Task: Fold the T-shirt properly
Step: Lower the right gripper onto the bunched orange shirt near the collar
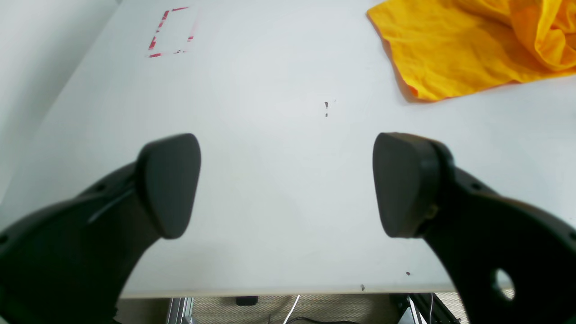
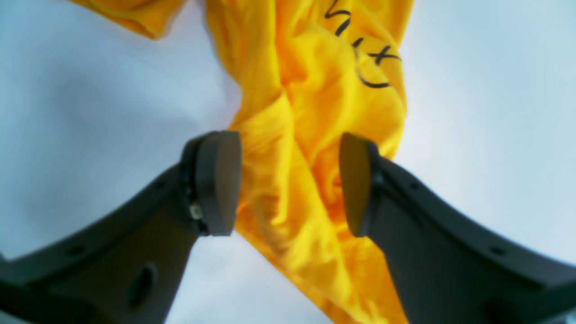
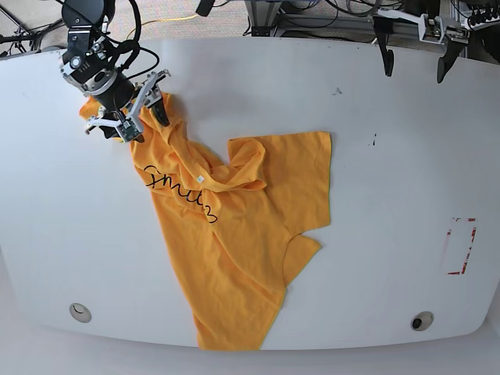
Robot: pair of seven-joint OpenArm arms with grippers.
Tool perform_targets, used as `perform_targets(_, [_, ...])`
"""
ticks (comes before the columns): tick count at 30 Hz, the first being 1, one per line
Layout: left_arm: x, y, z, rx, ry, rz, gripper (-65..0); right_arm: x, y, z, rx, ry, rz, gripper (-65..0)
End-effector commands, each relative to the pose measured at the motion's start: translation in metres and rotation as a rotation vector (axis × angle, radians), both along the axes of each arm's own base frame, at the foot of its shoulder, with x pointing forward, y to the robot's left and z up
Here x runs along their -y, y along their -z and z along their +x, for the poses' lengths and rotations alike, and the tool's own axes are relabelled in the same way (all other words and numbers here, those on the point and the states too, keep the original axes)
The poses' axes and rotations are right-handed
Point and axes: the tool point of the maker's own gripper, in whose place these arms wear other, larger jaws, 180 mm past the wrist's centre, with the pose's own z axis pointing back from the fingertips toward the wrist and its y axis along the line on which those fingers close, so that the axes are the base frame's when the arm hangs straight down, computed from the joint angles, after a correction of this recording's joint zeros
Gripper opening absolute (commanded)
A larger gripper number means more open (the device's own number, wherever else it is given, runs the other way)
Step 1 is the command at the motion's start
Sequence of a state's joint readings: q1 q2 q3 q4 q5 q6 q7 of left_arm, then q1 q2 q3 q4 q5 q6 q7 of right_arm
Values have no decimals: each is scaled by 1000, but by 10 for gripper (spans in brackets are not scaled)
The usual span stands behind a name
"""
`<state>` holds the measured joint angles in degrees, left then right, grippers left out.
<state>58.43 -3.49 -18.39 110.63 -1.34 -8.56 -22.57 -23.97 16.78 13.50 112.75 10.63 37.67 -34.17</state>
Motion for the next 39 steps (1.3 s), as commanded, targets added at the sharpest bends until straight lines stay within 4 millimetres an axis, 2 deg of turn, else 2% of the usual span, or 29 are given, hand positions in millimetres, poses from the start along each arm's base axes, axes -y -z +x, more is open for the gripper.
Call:
perform_targets(1, [-1, -10, 0, 34, 4, 8, -85, -12, -2, -7, 1, -53, 19, -249])
perform_targets(4, [-2, -8, 4, 39, -1, 5, -85, -21, 3, -15, -22, -81, 32, -165])
perform_targets(6, [-4, 3, 1, -6, -12, 3, -85, -25, 6, -16, -28, -92, 18, -136])
perform_targets(8, [-5, 9, -1, -40, -19, 2, -85, -22, 10, -16, -30, -94, -28, -135])
perform_targets(12, [-6, 9, 5, -38, -21, 4, -85, -22, 14, -7, 1, -75, -80, -135])
perform_targets(19, [-7, 9, 7, -34, -19, 8, -85, -15, 54, -6, -20, -56, -117, -136])
perform_targets(23, [-8, 9, 8, -33, -19, 9, -85, -18, 58, -7, -2, -54, -83, -195])
perform_targets(26, [-8, 7, 14, -14, -19, 9, -85, -19, 60, -8, -4, -51, -79, -290])
perform_targets(29, [-8, 8, 15, -16, -20, 9, -85, -19, 60, -8, -6, -51, -77, -344])
perform_targets(36, [-8, 7, 18, -5, -20, 9, -85, -12, 55, -1, 24, 0, -92, -328])
perform_targets(39, [-8, 7, 19, -4, -20, 9, -85, -13, 46, 4, 52, 1, -97, -330])
